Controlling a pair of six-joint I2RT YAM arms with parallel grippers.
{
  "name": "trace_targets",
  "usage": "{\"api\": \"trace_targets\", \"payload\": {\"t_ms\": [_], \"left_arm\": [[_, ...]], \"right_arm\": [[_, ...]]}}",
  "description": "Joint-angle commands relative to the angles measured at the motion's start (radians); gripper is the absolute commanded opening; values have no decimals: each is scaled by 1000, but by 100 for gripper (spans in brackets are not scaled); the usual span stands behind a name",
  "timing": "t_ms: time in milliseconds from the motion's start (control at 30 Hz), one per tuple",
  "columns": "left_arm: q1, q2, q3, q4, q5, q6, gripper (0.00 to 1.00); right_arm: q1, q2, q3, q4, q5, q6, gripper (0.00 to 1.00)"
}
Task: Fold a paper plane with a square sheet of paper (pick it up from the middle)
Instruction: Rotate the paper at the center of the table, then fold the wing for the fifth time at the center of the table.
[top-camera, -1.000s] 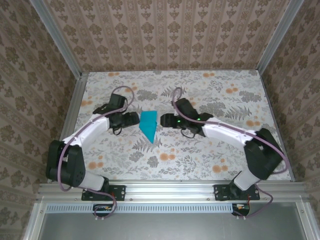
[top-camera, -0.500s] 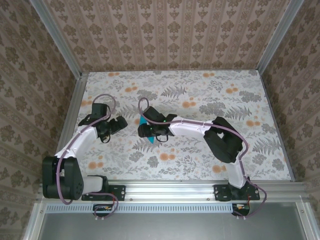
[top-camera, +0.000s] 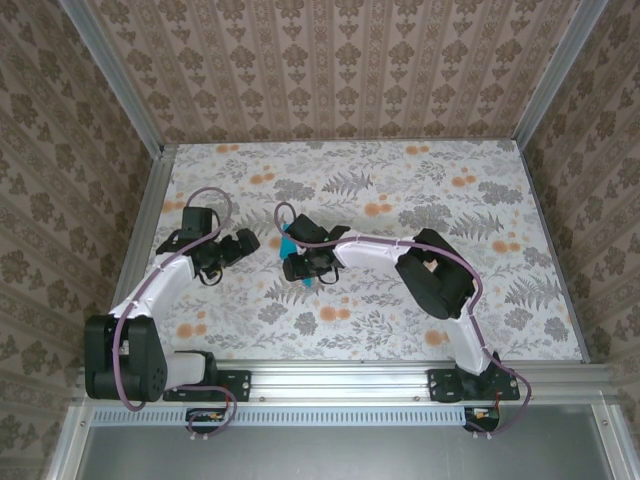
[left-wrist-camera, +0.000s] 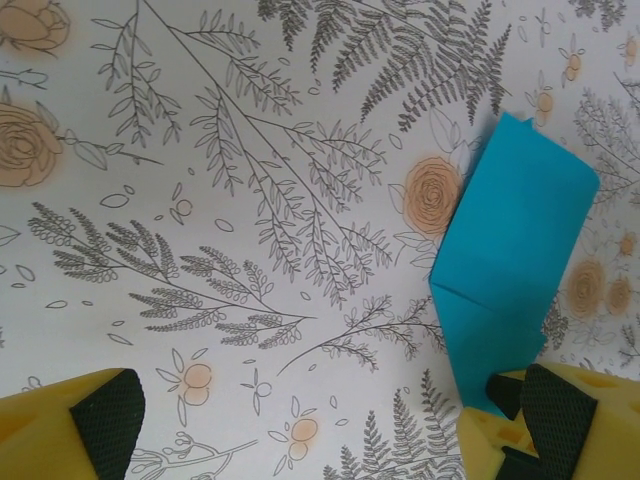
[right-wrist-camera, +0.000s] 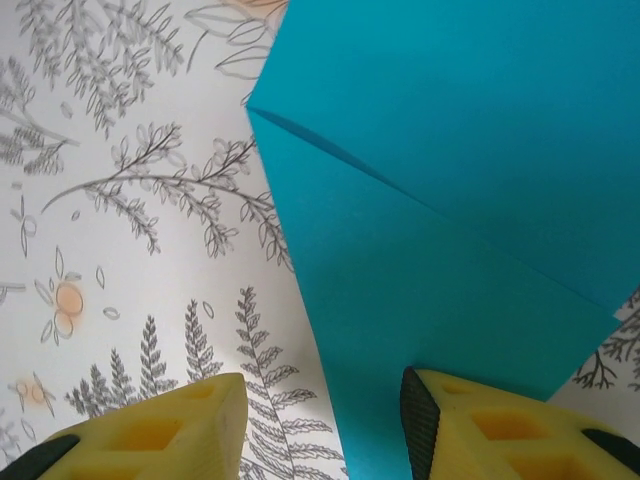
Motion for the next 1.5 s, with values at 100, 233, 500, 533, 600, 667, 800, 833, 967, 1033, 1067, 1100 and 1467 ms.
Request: {"api": "trace_targets", "payload": {"t_ms": [100, 233, 500, 533, 600, 667, 800, 833, 967, 1033, 1067, 1100, 1467], "left_arm": [[11, -20, -5, 9, 45, 37, 100], [12, -20, -5, 14, 58, 41, 100], [5, -19, -11, 33, 79, 29, 100], [5, -20, -12, 34, 81, 27, 100], [2, -18, -12, 36, 82, 25, 100], [-3, -18, -12, 39, 85, 24, 100], [-13, -13, -12, 39, 90, 22, 100], [-17, -12, -11, 38, 92, 22, 100], [-29, -7, -13, 44, 97, 18, 100], [-38, -1, -13, 49, 104, 13, 100], [-41, 2, -13, 54, 105, 9, 100], [-46, 5, -16, 59, 110, 1, 100], [-156, 14, -77, 159, 211, -120, 99]], "right_arm": [[-49, -83, -133, -127, -151, -271, 47], [-93, -180, -233, -166, -196, -404, 48], [-110, -355, -315, -32, -158, -281, 48], [-110, -364, -335, 23, -149, -243, 47], [-110, -359, -353, 91, -127, -175, 43], [-111, -334, -349, 114, -100, -137, 38], [-111, -284, -326, 115, -64, -101, 32], [-110, -278, -324, 113, -52, -97, 31], [-126, -272, -336, 120, -37, -87, 31], [-137, -270, -345, 127, -45, -83, 30], [-140, -271, -348, 131, -48, -82, 31], [-145, -267, -352, 135, -55, -80, 30], [-195, -221, -408, 208, -127, -20, 29]]}}
